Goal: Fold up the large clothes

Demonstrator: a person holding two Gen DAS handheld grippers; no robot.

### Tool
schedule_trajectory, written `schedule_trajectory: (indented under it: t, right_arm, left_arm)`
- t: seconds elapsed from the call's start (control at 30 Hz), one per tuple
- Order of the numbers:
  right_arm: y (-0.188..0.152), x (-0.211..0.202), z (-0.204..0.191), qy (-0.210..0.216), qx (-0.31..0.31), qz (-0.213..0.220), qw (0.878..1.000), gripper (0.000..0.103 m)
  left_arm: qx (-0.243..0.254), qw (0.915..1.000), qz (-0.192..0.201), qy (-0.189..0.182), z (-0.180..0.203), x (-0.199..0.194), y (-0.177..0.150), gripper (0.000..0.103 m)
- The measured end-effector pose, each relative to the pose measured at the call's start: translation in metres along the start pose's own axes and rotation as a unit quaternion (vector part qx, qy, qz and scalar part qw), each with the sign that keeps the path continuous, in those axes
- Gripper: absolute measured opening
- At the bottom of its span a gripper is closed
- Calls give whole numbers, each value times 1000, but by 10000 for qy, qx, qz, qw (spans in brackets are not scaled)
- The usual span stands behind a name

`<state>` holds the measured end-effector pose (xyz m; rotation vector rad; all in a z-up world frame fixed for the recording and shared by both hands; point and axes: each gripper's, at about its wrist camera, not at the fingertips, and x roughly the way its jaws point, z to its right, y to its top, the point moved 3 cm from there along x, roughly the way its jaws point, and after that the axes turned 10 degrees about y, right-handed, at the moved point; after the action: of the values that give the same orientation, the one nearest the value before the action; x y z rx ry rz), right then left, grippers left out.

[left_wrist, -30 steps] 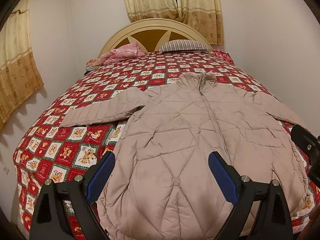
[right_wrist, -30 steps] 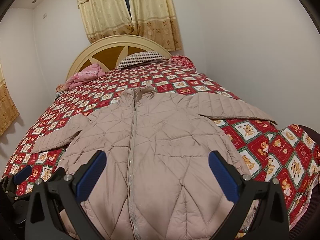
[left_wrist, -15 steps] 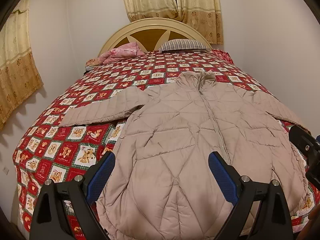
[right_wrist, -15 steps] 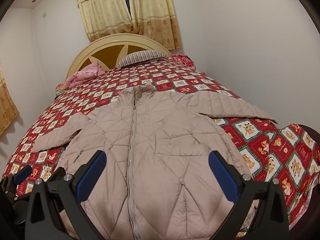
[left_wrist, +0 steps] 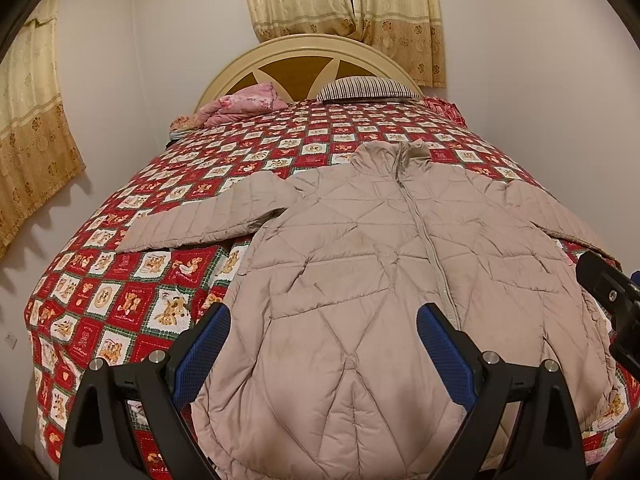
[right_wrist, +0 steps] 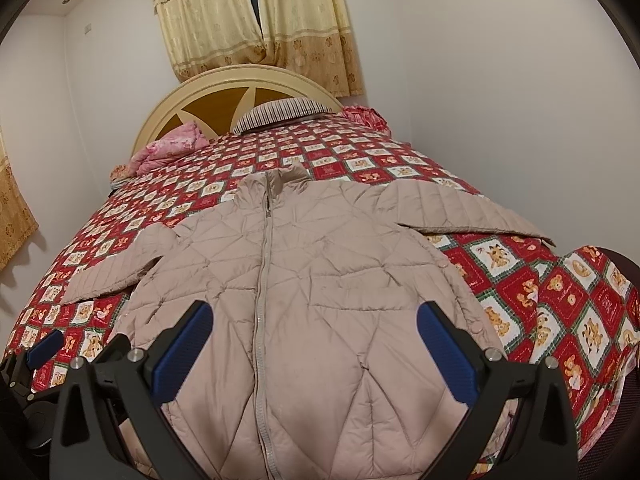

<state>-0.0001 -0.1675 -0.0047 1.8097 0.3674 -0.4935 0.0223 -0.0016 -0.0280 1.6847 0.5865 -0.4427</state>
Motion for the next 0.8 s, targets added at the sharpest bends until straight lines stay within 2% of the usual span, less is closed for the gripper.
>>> schedule_trajectory:
  t: [0.8]
  right_arm:
    - [-3, 10, 6, -7, 109, -177, 9998, 103]
  left_arm:
    - [61, 9999, -149, -58, 4, 6, -3, 95]
